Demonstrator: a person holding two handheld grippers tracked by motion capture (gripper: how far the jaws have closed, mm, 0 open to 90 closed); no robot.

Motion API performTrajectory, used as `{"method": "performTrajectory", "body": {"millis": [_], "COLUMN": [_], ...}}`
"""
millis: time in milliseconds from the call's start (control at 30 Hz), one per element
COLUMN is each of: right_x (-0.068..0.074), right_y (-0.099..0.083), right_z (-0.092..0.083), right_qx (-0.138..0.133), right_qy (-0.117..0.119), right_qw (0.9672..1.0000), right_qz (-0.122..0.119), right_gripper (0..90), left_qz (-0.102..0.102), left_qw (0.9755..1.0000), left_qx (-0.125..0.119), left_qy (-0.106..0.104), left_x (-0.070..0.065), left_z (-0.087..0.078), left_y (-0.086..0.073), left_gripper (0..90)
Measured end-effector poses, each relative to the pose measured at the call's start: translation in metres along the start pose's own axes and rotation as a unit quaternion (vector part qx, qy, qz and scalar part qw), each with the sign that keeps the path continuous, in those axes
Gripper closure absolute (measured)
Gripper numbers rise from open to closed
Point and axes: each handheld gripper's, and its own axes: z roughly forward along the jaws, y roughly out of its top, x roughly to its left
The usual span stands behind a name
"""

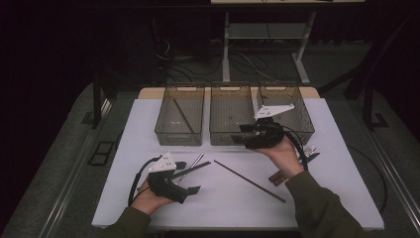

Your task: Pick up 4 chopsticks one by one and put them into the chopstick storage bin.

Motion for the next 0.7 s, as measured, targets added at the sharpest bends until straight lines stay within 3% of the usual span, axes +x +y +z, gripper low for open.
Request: {"method": "performTrajectory", "body": {"millis": [267, 700], "right_x": [0.006, 0.006], "right_y": [-0.025, -0.071], "right_z": [-0.018, -0.040], "right_qx": [0.004, 0.029], "right_qy": [0.008, 0.001], "right_qw": [0.9999, 0.9996], "right_qz": [-0.010, 0.002], "right_gripper": [40.0, 38.4], "left_qz": [-0.001, 0.003], "left_qw": [1.0000, 0.9999], "left_qx": [-0.002, 0.003], "left_qy": [0.001, 0.011], "left_x": [0.001, 0.003], "left_z": [-0.001, -0.006], "left_y": [0.000, 0.000], "left_gripper": [0.2, 0.0]}}
